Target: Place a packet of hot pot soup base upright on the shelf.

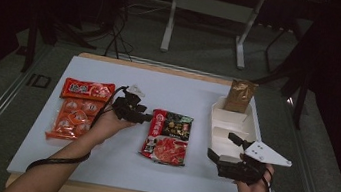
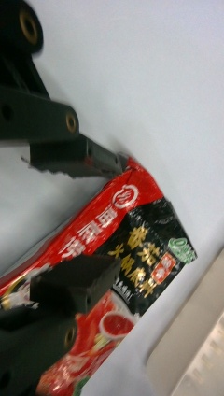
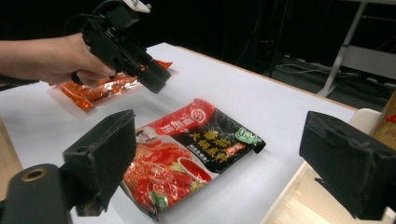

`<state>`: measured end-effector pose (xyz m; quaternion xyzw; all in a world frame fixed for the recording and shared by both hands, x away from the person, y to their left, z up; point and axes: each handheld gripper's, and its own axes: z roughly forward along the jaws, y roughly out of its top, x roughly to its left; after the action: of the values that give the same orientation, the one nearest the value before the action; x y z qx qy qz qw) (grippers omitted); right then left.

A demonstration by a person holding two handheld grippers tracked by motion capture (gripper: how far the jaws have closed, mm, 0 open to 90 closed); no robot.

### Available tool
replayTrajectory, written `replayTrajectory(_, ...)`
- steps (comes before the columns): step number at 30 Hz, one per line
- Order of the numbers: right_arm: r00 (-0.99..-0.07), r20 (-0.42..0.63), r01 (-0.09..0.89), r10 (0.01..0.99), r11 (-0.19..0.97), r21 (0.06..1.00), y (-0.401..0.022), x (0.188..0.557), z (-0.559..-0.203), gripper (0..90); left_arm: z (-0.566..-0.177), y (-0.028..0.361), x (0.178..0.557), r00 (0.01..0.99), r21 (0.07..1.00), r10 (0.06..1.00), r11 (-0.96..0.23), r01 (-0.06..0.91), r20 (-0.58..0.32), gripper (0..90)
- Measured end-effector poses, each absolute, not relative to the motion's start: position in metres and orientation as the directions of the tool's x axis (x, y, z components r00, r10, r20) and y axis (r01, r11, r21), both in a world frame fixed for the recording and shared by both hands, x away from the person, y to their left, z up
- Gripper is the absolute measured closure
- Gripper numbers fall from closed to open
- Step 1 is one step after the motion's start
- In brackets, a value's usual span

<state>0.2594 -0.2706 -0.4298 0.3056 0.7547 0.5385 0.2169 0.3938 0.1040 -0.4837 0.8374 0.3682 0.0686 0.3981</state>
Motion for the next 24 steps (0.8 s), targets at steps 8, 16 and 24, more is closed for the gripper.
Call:
replayTrajectory(8, -0.71, -0.021, 0.222, 0.704, 0.253, 0.942, -0.265, 0.258, -0.43, 10.3, -0.498, 0.094, 0.415, 0.697, 0.692, 0.689, -0.406, 0.598, -0.198, 37.7)
replayTrajectory(16, -0.716, -0.032, 0.226, 0.697, 0.275, 0.935, -0.262, 0.259, -0.433, 10.6, -0.515, 0.087, 0.434, 0.655, 0.691, 0.716, -0.347, 0.634, -0.242, 35.4)
replayTrajectory(24, -0.712, -0.027, 0.235, 0.702, 0.274, 0.933, -0.264, 0.259, -0.435, 12.7, -0.528, 0.074, 0.445, 0.661, 0.661, 0.716, -0.387, 0.643, -0.224, 35.5)
